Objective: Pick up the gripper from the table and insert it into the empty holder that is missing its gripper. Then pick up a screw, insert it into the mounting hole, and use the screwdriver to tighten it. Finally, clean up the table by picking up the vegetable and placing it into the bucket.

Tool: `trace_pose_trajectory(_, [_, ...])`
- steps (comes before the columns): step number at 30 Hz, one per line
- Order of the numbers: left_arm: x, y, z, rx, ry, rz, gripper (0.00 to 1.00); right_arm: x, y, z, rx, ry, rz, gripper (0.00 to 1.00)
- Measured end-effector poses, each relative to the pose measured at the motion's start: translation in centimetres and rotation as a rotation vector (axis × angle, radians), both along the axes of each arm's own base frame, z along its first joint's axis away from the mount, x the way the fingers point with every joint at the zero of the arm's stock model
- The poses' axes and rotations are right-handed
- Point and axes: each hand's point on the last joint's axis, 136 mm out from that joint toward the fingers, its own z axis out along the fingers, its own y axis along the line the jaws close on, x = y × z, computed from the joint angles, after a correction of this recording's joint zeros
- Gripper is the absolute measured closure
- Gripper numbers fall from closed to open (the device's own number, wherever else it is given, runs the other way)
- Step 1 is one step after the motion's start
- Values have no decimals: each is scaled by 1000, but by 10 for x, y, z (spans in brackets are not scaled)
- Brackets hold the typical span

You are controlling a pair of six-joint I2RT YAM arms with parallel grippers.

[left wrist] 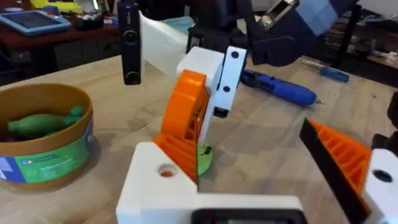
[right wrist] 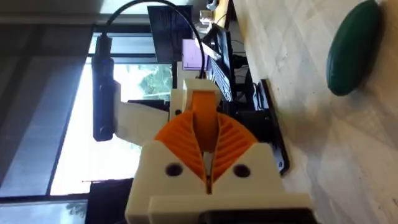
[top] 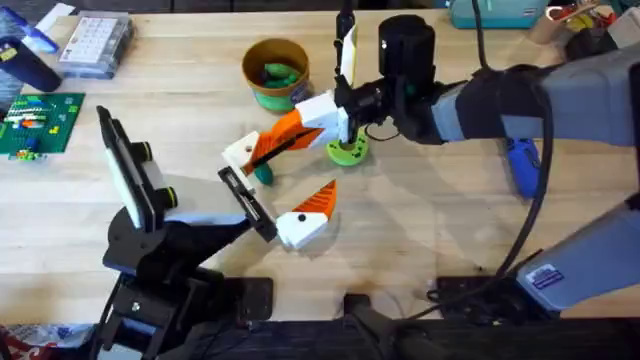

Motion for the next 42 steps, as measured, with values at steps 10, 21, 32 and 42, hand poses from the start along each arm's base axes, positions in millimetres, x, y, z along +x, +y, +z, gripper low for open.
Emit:
trace_pose_trajectory(10, [4, 3, -1, -2, 10, 26, 8, 2, 5, -1, -13, 4, -25, 993])
trace_pose_trajectory(21, [0, 0, 0, -4, 6, 3, 8, -5, 11, -1, -16, 8, -6, 852])
trace_pose_trajectory(32, [-2, -2, 3, -6, -12, -17, 8, -10, 15, -2, -22, 18, 6, 487])
trace_pose_trajectory(42, [-8, -6, 3, -5, -14, -57, 8, -9, 14, -2, -24, 22, 3, 56])
